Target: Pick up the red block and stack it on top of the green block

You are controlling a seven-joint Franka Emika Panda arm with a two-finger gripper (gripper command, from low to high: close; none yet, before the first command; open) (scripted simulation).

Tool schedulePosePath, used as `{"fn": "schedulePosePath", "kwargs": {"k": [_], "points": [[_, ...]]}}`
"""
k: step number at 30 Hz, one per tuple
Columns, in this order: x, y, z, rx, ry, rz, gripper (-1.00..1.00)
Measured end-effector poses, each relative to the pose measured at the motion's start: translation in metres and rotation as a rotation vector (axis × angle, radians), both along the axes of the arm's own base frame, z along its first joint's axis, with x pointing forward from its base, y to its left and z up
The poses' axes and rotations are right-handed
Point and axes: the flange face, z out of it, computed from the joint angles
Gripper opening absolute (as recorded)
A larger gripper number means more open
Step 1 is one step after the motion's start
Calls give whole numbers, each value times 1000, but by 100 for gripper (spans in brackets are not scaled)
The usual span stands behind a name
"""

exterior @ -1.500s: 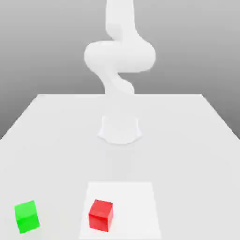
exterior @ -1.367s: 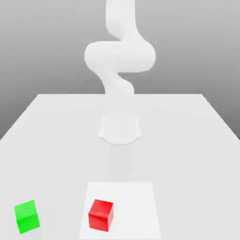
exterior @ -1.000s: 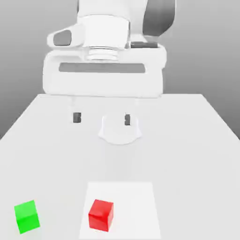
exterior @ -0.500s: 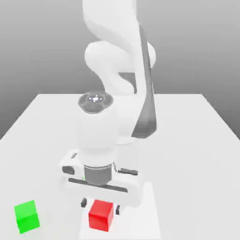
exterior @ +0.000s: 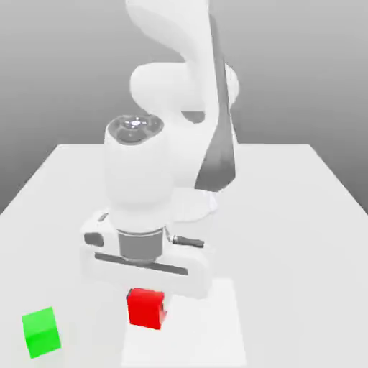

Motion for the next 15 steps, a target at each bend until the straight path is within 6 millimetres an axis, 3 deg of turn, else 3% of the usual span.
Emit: {"fn": "schedulePosePath", "kwargs": {"k": [5,7,9,10,15], "points": [[-10,-106,21,2,-1,-24,-100],[-13,-122,6,2,-1,-28,-100],[-14,-126,-20,2,-1,-29,-100],[-15,-127,-32,1,-1,-29,100],[-15,-127,-32,1,-1,-29,100]]}}
